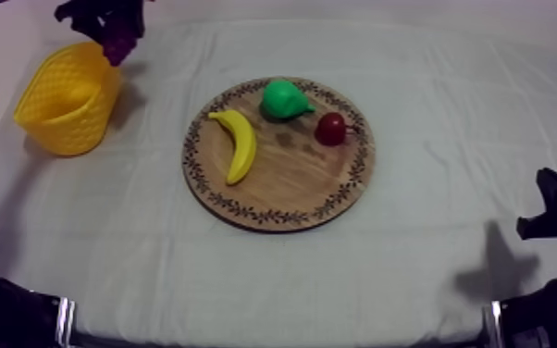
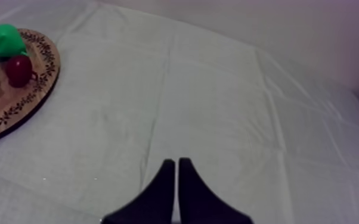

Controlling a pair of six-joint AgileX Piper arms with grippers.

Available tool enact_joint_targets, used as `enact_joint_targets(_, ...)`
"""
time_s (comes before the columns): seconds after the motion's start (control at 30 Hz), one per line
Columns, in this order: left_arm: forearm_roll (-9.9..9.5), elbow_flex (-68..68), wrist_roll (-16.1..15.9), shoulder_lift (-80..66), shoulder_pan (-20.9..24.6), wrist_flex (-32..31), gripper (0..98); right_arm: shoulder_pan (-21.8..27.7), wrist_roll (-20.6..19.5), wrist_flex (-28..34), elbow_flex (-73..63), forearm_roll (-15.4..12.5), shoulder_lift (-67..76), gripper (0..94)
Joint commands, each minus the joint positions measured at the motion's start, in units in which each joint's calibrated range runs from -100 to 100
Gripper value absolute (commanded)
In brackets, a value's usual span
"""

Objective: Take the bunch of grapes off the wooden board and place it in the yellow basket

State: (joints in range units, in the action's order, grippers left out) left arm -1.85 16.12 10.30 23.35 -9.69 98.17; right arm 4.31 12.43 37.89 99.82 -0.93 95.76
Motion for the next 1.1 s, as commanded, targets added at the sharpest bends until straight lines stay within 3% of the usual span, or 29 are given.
enact_joint_targets(0.0, -0.19, -0.2, -0.4, -0.3, 2.2, 0.0, 57.1, 0.0, 0.0, 0.0, 0.0, 0.0, 0.0, 0.3)
enact_joint_targets(0.43, -1.05, -1.3, -2.5, -3.2, 8.6, 0.1, 57.3, 0.0, 0.0, 0.0, 0.0, 0.0, 0.0, 0.3)
enact_joint_targets(1.07, -1.15, -3.6, -2.9, 1.3, 10.6, -1.4, 57.6, 0.0, 0.0, 0.0, 0.0, 0.0, 0.0, 0.3)
